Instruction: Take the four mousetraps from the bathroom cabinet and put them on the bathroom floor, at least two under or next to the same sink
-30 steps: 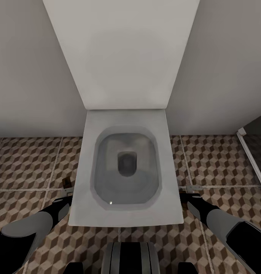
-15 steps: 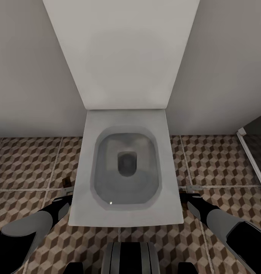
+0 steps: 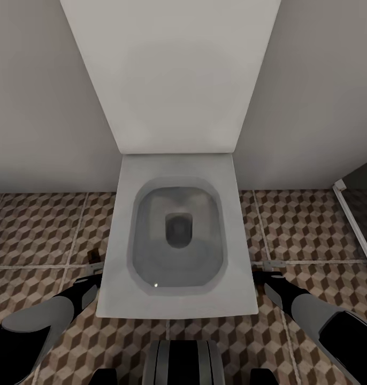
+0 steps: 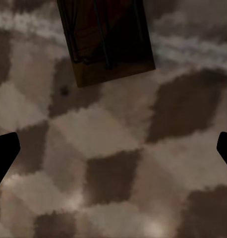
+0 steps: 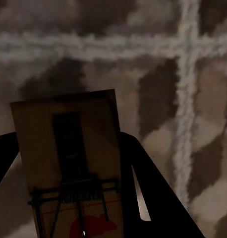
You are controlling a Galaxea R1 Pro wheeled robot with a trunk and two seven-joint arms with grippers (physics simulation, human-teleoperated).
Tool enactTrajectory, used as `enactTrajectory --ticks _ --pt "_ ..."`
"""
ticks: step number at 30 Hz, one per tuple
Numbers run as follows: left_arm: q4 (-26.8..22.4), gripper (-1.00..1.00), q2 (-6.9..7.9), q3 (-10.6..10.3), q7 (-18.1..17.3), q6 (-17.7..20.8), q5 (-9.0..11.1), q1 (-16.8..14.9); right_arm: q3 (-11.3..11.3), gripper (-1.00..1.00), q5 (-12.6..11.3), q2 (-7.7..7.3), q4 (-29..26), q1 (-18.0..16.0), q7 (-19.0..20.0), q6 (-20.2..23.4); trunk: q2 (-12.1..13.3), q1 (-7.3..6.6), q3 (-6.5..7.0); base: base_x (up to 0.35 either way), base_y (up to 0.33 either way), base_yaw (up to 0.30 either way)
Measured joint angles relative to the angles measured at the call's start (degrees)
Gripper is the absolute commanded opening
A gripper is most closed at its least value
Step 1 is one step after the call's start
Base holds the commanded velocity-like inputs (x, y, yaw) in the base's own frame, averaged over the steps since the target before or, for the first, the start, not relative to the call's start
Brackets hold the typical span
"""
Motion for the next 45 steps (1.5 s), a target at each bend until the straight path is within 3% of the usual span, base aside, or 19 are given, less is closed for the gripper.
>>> enactTrajectory --ticks 16,17,45 --pt "0.00 1.00 0.07 -0.02 0.00 0.01 0.01 0.00 0.04 -1.00 0.07 0.14 0.03 0.00 -0.34 -2.05 0.00 0.00 0.00 0.000 0.000 0.000" --pt "0.00 1.00 0.08 -0.03 0.00 0.01 0.02 0.00 0.04 1.00 0.12 0.21 0.03 0.00 -0.36 -2.10 0.00 0.00 0.00 0.000 0.000 0.000" --pt "0.00 1.00 0.08 -0.01 0.00 0.01 0.03 0.02 0.05 1.00 0.04 0.22 0.03 0.01 -0.63 -2.41 0.00 0.00 0.00 0.000 0.000 0.000"
